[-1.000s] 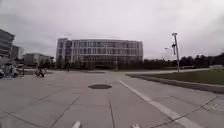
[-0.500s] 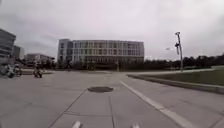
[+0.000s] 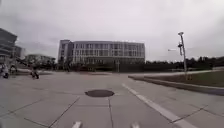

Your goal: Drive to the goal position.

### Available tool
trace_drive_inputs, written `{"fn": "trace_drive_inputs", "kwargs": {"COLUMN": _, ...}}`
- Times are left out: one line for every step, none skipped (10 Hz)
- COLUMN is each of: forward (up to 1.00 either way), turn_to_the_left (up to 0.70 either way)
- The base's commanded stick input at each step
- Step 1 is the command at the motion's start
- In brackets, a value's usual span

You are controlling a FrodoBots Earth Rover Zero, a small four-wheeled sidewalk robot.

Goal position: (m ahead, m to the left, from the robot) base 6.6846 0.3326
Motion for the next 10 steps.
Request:
{"fn": "trace_drive_inputs", "kwargs": {"forward": 0.70, "turn_to_the_left": 0.03}}
{"fn": "trace_drive_inputs", "kwargs": {"forward": 0.70, "turn_to_the_left": 0.02}}
{"fn": "trace_drive_inputs", "kwargs": {"forward": 0.70, "turn_to_the_left": 0.03}}
{"fn": "trace_drive_inputs", "kwargs": {"forward": 0.70, "turn_to_the_left": 0.02}}
{"fn": "trace_drive_inputs", "kwargs": {"forward": 0.70, "turn_to_the_left": 0.03}}
{"fn": "trace_drive_inputs", "kwargs": {"forward": 0.70, "turn_to_the_left": 0.03}}
{"fn": "trace_drive_inputs", "kwargs": {"forward": 0.70, "turn_to_the_left": 0.02}}
{"fn": "trace_drive_inputs", "kwargs": {"forward": 0.70, "turn_to_the_left": 0.02}}
{"fn": "trace_drive_inputs", "kwargs": {"forward": 0.70, "turn_to_the_left": 0.02}}
{"fn": "trace_drive_inputs", "kwargs": {"forward": 0.70, "turn_to_the_left": 0.03}}
